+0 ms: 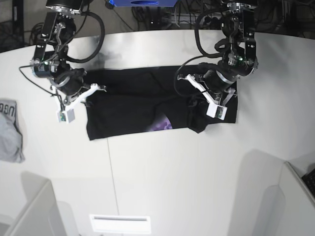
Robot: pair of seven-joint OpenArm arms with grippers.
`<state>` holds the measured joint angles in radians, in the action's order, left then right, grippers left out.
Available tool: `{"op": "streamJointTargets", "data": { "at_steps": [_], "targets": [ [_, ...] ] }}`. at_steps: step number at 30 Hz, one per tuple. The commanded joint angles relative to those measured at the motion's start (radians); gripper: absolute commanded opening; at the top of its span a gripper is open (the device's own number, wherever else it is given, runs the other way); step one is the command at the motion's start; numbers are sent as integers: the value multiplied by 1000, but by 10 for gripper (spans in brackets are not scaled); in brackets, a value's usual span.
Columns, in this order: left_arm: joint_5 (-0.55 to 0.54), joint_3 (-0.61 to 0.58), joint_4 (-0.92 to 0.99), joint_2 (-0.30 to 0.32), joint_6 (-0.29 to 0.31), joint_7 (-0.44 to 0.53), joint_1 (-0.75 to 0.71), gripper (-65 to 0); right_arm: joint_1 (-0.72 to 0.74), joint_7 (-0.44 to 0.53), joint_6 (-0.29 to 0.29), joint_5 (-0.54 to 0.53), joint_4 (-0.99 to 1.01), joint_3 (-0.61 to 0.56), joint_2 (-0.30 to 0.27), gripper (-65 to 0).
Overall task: Fold the T-shirt properly
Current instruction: 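Lay the folded end down at the strip's middle and open the left gripper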
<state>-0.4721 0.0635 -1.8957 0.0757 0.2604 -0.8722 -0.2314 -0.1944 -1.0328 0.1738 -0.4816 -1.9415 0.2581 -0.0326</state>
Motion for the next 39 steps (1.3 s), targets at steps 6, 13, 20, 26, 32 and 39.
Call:
{"op": "streamJointTargets", "data": {
  "at_steps": [6, 13, 20, 26, 32, 39],
  "targets": [
    [-12, -26, -17, -4, -2, 23, 14, -650, 13, 19, 3, -10, -14, 4, -5, -650],
    [-9, -26, -17, -17, -2, 23, 16, -650, 14, 19, 3, -10, -14, 4, -5, -650],
    [-9, -26, -15, -14, -2, 23, 16, -650, 16, 19, 3, -10, -14, 4, -5, -650],
    [-9, -26, 18, -14, -2, 23, 16, -650, 16, 19, 3, -10, -14, 4, -5, -650],
    [-17, -31, 103, -17, -2, 23, 42, -411, 14, 19, 3, -10, -14, 4, -5, -650],
    [-15, -149, 124, -14, -2, 23, 85, -117, 14, 19, 3, -10, -12, 4, -5, -650]
  ]
}}
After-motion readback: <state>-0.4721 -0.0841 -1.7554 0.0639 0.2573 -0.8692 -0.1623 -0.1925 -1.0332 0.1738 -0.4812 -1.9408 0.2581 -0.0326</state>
